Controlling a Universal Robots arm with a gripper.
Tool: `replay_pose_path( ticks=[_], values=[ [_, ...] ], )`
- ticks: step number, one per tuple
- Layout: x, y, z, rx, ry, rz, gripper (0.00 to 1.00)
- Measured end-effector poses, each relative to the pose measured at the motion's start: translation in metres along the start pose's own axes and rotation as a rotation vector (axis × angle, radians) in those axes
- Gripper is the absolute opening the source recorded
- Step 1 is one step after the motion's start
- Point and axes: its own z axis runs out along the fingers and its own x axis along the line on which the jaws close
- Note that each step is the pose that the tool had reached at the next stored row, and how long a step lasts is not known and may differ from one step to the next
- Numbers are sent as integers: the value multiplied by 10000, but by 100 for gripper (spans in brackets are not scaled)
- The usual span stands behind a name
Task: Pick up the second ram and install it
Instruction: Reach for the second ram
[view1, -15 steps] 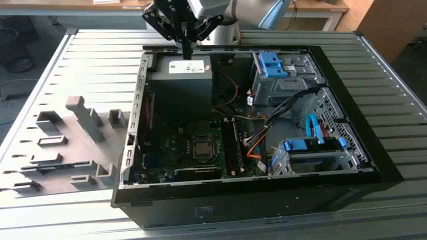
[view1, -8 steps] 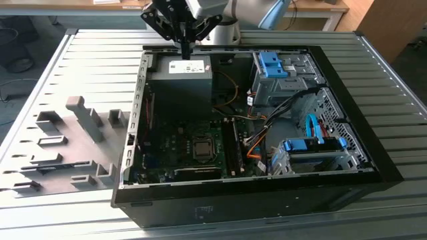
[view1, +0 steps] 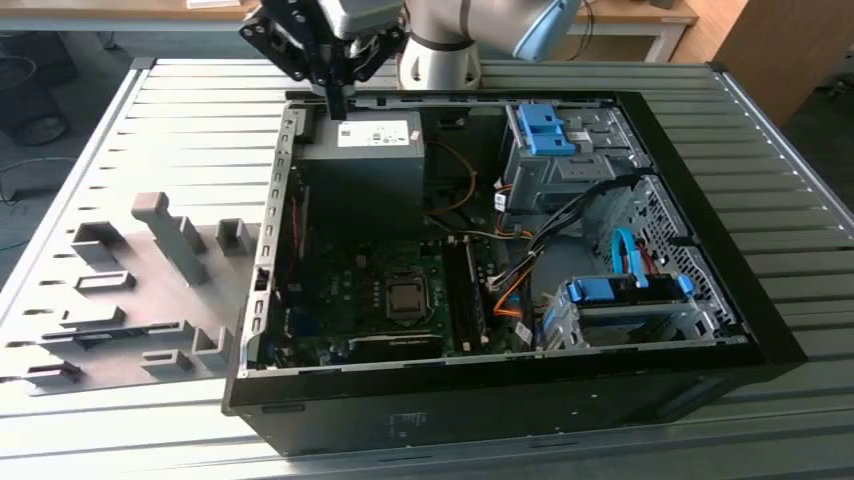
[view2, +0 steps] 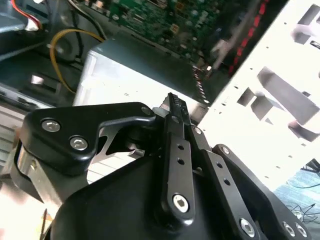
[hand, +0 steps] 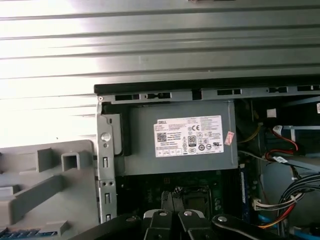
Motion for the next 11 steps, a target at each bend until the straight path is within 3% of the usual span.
replay_pose_path(
  ticks=[4,11],
  values=[
    [152,-13,-5,1,-3,1,11],
    [335,-30,-10,0,-5,0,11]
  ],
)
